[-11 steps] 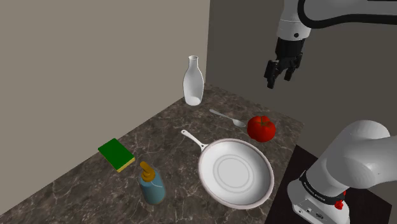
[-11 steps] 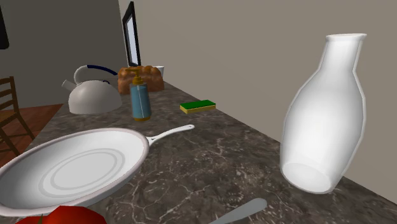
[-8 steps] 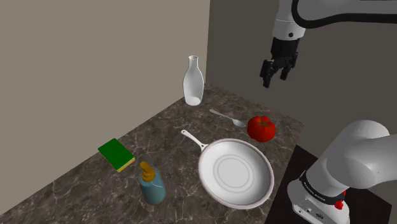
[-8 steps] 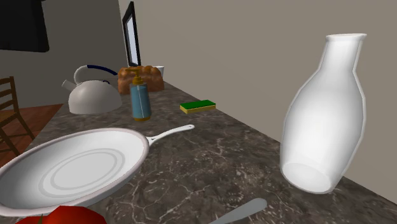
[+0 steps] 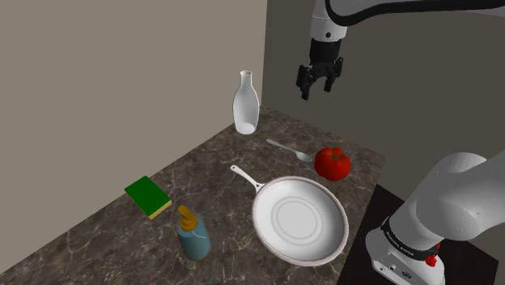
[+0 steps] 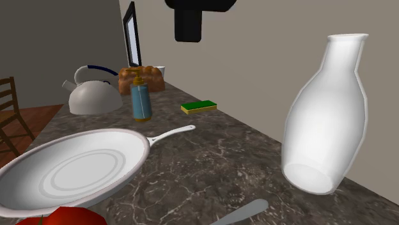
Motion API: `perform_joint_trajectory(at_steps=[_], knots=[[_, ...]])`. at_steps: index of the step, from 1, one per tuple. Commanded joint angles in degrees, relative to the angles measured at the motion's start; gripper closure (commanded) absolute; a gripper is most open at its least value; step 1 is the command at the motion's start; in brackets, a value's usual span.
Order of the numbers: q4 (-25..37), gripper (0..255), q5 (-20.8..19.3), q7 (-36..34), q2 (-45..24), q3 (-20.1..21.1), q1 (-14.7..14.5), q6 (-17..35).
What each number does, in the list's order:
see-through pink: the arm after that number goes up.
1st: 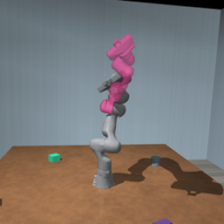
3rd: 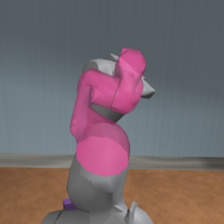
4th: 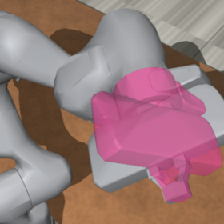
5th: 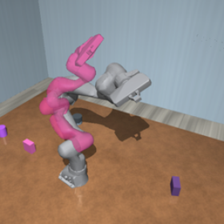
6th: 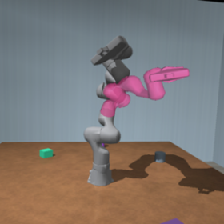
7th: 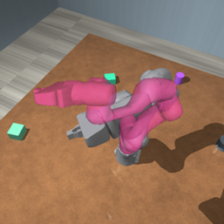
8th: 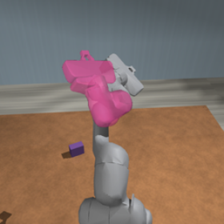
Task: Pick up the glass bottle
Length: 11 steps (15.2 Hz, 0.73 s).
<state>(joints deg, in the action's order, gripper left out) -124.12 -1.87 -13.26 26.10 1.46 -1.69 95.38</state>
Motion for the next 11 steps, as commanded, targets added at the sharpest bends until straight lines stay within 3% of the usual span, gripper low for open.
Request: perform_joint_trajectory(at_steps=[1, 11], knots=[[3.22, 0, 0.33, -1.03, -4.35, 0.61, -0.22, 1.71], [25.36, 0, 0.23, -5.74, -24.81, 3.06, -1.43, 2.74]])
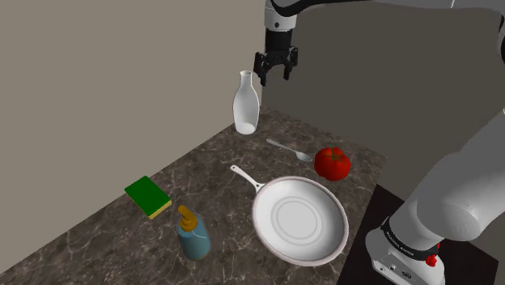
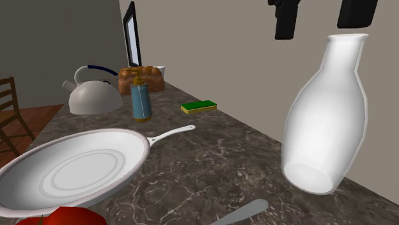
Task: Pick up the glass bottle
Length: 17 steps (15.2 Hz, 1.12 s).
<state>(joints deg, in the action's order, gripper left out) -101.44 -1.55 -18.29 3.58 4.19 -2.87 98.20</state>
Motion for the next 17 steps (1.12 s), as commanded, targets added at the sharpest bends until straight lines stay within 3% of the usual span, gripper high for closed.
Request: perform_joint_trajectory(at_steps=[1, 8, 17], knots=[[5.41, 0, -0.23, -1.15, -4.45, 0.52, -0.41, -0.38], [27.44, 0, -1.59, -3.78, -20.26, 1.35, -2.01, -4.85], [19.68, 0, -1.48, -3.91, -18.96, 1.28, -1.83, 1.61]])
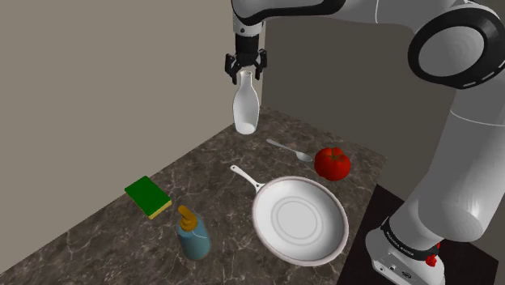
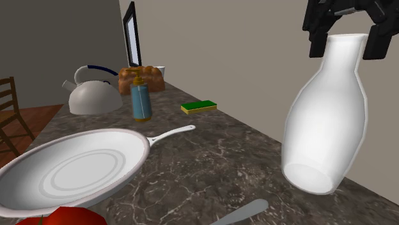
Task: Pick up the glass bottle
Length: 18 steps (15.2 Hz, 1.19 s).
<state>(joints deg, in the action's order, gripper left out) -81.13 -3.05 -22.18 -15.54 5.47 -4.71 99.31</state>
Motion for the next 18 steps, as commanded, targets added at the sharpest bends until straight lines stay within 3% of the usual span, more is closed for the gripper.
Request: perform_joint_trajectory(at_steps=[1, 10, 18], knots=[[-0.33, 255, -0.01, -0.02, -0.03, 0.0, 0.0, 0.38], [-0.62, 255, 0.01, -0.02, 0.16, 0.0, 0.01, 0.49], [7.62, 255, -0.1, 0.12, -1.25, 0.05, -0.21, -6.34]])
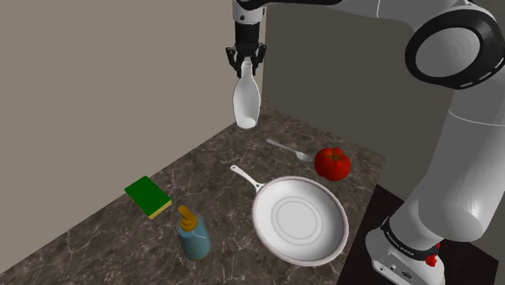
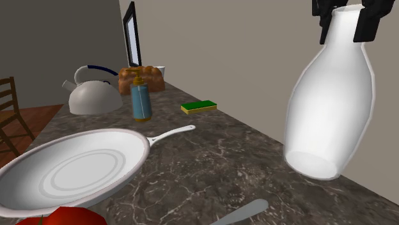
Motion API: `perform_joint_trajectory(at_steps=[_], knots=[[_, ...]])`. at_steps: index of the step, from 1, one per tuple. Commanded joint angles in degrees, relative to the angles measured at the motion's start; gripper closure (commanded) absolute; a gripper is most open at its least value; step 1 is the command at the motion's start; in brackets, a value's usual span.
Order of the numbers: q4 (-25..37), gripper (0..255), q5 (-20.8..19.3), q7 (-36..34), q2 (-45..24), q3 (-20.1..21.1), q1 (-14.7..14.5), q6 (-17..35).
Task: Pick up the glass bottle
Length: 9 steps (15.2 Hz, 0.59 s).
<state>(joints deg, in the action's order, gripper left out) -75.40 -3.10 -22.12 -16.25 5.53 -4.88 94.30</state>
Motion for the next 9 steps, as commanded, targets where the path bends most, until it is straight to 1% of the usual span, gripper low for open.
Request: perform_joint_trajectory(at_steps=[1, 7, 9], knots=[[3.08, 255, -0.07, 0.07, -0.82, 0.0, -0.07, -2.24], [11.22, 255, -0.3, 0.16, -3.09, 0.02, -0.38, -8.11], [11.43, 255, -0.31, 0.16, -3.15, 0.02, -0.39, -8.26]])
